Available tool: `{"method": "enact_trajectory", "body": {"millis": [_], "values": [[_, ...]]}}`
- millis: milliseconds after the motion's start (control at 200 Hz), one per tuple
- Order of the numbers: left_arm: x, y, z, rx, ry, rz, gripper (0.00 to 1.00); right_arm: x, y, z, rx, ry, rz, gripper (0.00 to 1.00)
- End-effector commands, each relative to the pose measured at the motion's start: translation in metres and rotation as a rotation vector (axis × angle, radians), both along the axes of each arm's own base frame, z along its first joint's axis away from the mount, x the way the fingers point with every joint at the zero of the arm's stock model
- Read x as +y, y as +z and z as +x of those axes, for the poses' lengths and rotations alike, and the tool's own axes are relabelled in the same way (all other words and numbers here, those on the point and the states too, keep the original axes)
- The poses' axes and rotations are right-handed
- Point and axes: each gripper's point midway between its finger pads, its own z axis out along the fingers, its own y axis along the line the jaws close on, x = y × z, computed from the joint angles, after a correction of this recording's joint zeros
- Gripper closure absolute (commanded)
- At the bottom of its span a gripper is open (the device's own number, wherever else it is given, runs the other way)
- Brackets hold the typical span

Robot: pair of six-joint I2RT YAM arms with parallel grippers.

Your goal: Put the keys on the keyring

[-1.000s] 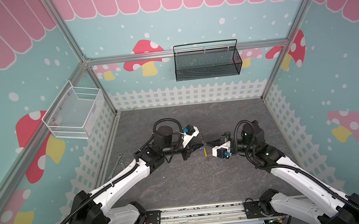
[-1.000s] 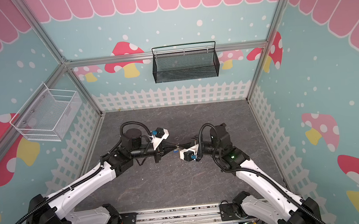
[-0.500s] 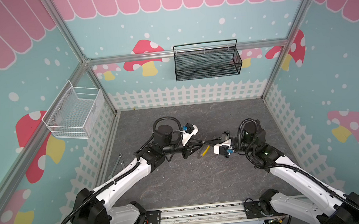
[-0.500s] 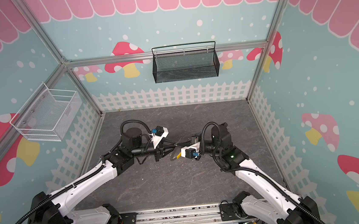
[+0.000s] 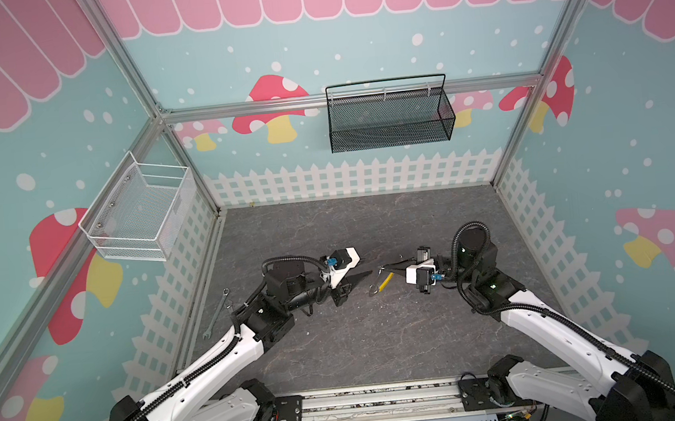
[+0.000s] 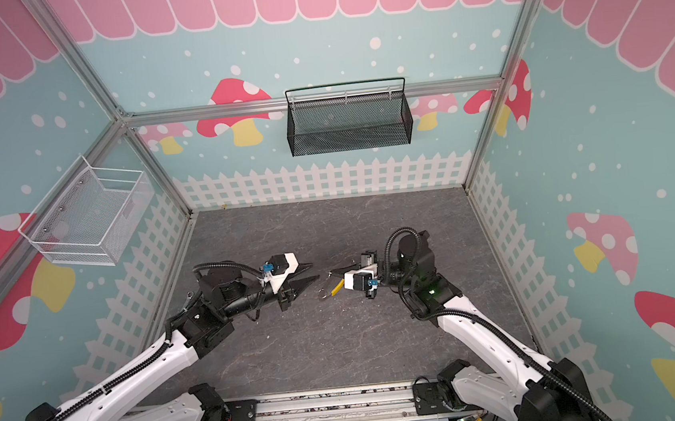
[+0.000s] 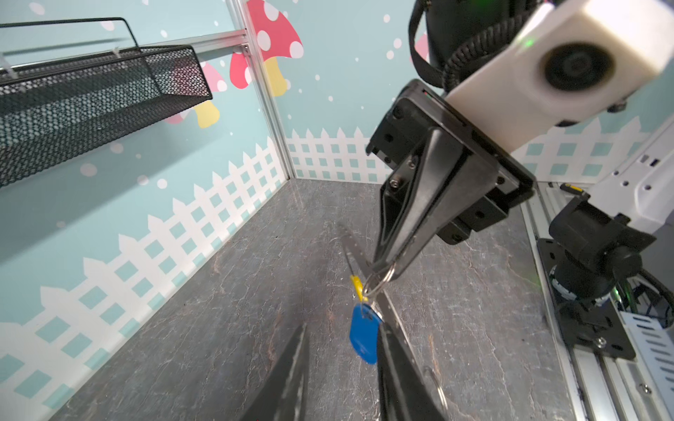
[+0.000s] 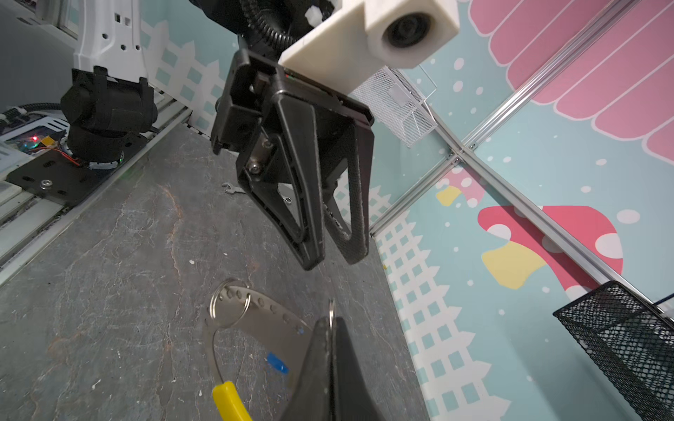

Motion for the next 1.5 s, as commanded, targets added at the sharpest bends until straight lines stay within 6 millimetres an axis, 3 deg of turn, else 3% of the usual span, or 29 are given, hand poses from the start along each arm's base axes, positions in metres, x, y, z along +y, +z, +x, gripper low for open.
{"method": "enact_trajectory", "body": {"millis": [0,420,730,896,986,1146,1306,1496], "values": [[-0.006,0.002,-0.002,-0.099,-0.033,0.064,0.69,0.002,0.008,-0.007,-0.002,0.051,0.032,1.0],[-0.017,0.007,-0.002,-0.136,-0.052,0.073,0.72,0.005,0.006,-0.015,0.029,0.115,0.034,1.0],[-0.024,0.007,-0.008,-0.129,-0.1,0.081,0.84,0.005,0.006,-0.014,0.031,0.119,0.033,1.0],[-0.03,0.008,-0.014,-0.13,-0.137,0.101,1.0,0.006,0.003,-0.011,0.043,0.109,0.029,1.0],[-0.031,0.008,-0.014,-0.126,-0.136,0.116,1.0,0.005,0.001,-0.007,0.046,0.081,0.025,1.0],[-0.028,0.006,-0.012,-0.081,-0.128,0.179,1.0,-0.002,-0.002,0.004,0.033,-0.017,0.017,0.81],[-0.024,0.002,-0.007,-0.047,-0.096,0.261,1.0,-0.011,-0.001,0.012,0.013,-0.107,0.001,0.73],[-0.022,-0.006,-0.005,-0.033,-0.085,0.356,1.0,-0.015,0.003,0.008,0.001,-0.119,-0.004,0.69]]}}
